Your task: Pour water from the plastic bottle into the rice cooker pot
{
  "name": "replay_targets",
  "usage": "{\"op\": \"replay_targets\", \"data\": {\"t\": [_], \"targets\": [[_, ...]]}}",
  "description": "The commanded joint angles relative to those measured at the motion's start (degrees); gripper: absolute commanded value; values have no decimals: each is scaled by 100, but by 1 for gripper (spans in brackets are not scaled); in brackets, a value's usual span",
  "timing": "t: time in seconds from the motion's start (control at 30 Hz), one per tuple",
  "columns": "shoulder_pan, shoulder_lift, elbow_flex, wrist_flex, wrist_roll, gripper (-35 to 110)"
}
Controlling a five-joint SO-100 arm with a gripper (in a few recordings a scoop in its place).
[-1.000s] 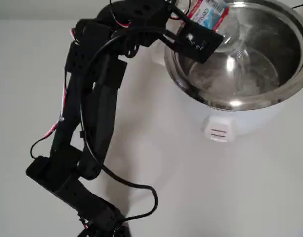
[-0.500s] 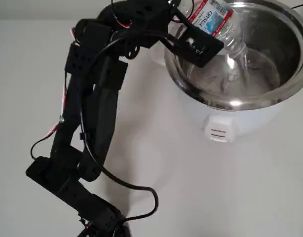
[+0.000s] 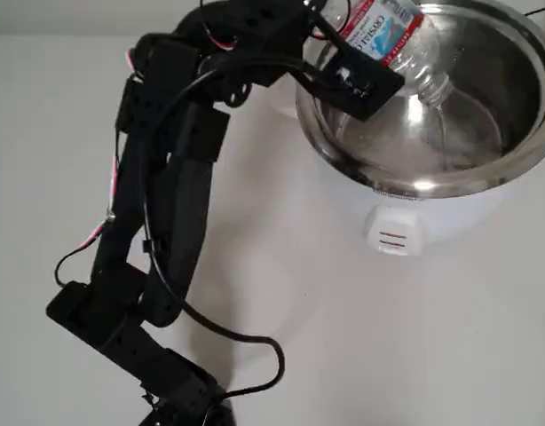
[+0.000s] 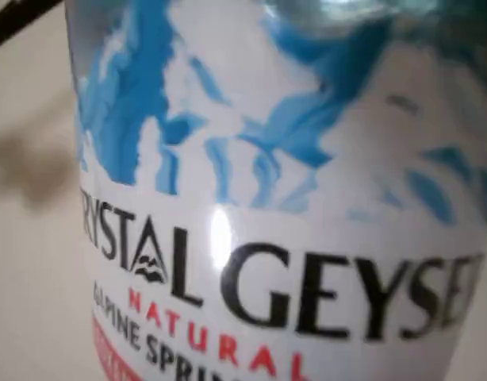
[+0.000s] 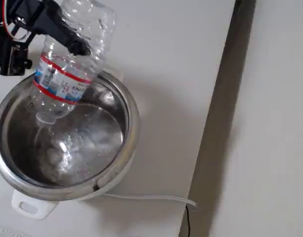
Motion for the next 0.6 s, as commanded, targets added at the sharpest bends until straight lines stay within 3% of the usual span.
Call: {"op": "replay_targets", "data": {"t": [0.0, 0.57], "targets": [[88, 281, -492, 53, 88, 10], [26, 299, -492, 325, 510, 10]]}}
